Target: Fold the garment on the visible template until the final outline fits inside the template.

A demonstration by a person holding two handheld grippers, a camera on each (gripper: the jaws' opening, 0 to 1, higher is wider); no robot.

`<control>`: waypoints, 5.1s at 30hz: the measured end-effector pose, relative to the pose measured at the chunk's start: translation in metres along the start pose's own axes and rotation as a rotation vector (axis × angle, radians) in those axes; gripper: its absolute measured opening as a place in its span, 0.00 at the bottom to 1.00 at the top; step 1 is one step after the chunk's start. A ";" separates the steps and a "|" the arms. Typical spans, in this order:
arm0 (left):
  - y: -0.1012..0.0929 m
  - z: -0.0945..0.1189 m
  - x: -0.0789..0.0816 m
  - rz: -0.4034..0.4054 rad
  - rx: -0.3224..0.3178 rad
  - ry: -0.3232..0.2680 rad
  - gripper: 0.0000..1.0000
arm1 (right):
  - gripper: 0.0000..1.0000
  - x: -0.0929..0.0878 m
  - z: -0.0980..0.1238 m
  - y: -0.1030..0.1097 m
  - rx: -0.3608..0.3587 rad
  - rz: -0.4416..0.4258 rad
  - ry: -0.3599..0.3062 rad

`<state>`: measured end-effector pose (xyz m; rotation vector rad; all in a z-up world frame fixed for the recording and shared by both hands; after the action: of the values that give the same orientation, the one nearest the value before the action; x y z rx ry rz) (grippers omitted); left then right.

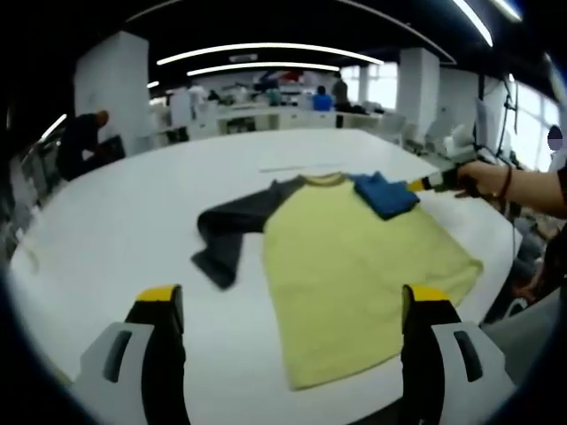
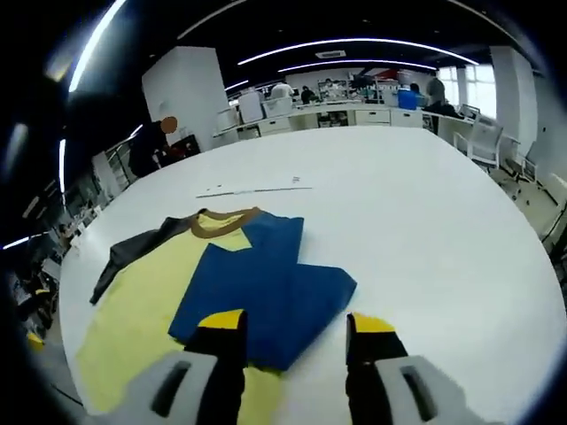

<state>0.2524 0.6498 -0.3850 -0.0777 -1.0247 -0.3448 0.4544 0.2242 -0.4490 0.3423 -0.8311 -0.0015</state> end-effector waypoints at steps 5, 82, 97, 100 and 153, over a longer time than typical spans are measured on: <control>0.001 0.001 -0.002 0.001 0.007 0.010 0.99 | 0.27 -0.002 -0.008 -0.006 -0.037 -0.060 0.002; 0.007 0.003 -0.016 -0.001 -0.023 0.047 0.99 | 0.00 -0.004 -0.023 0.229 0.364 0.053 0.074; 0.008 0.001 -0.020 0.012 -0.025 0.053 0.99 | 0.00 -0.016 -0.026 0.245 0.413 0.091 0.098; 0.008 0.001 -0.021 0.015 -0.023 0.053 0.99 | 0.00 -0.019 -0.025 0.249 0.433 0.105 0.097; 0.012 -0.001 -0.013 0.000 -0.006 0.040 0.99 | 0.54 -0.005 -0.014 0.118 0.141 0.225 0.036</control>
<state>0.2509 0.6646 -0.3952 -0.0757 -0.9846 -0.3477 0.4453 0.3405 -0.4260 0.3791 -0.8320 0.2731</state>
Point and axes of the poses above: the point that each gripper's makers call its tool centre point, and the gripper's own axes: z roughly backward along the fingers, y roughly to its left, x roughly out of its top, the point moved 10 cm from there along z, roughly backward along the fingers, and after that the axes turned 7 degrees about -z, right-handed, at the moved point
